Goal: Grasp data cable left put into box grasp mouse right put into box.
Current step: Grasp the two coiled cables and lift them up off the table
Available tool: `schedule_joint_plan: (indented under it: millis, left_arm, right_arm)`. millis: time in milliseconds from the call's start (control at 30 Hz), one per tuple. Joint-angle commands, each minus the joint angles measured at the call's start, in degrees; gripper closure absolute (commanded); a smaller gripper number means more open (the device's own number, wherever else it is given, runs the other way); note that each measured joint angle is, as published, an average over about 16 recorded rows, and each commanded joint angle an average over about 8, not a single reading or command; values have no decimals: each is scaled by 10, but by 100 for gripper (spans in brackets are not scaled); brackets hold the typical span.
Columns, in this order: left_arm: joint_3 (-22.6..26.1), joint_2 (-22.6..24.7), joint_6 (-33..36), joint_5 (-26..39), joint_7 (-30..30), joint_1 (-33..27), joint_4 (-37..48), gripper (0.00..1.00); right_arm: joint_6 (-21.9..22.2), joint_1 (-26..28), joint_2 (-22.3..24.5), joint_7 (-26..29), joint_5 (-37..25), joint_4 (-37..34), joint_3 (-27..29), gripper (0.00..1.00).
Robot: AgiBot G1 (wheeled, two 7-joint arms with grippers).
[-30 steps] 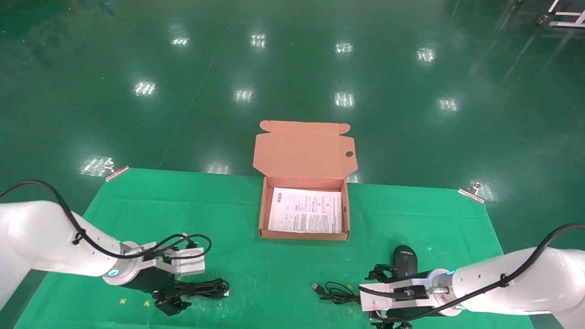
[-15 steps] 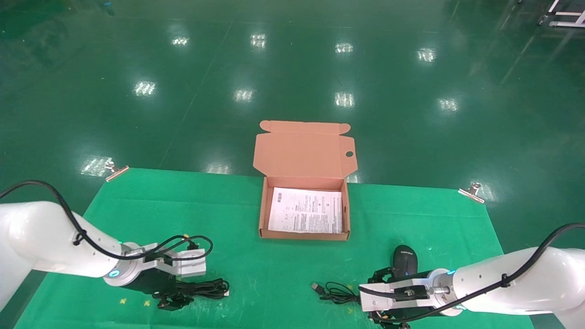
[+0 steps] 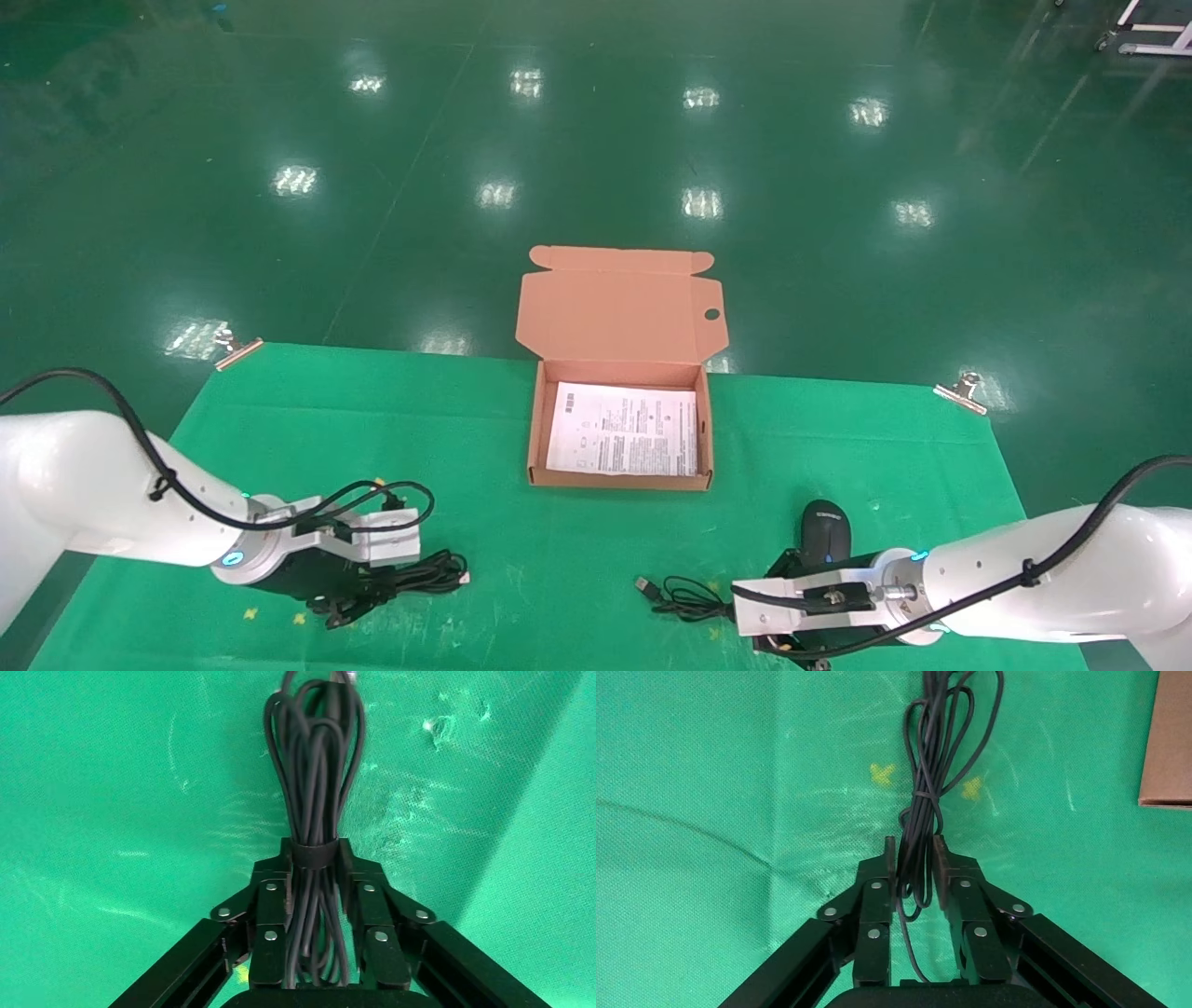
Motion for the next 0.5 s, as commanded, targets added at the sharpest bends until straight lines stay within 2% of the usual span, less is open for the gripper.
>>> schedule_joint_plan:
  millis: [33, 300, 500]
  left_arm:
    - [0, 0, 0, 0, 0, 0, 0, 100]
    - [-1, -4, -1, -1, 5, -2, -8, 100]
    - [-11, -35, -8, -5, 13, -11, -69, 100]
  right_arm:
    - [0, 0, 0, 0, 0, 0, 0, 100]
    - [0, 2, 3, 3, 2, 2, 2, 100]
    - [4, 21, 43, 36, 16, 52, 28, 100]
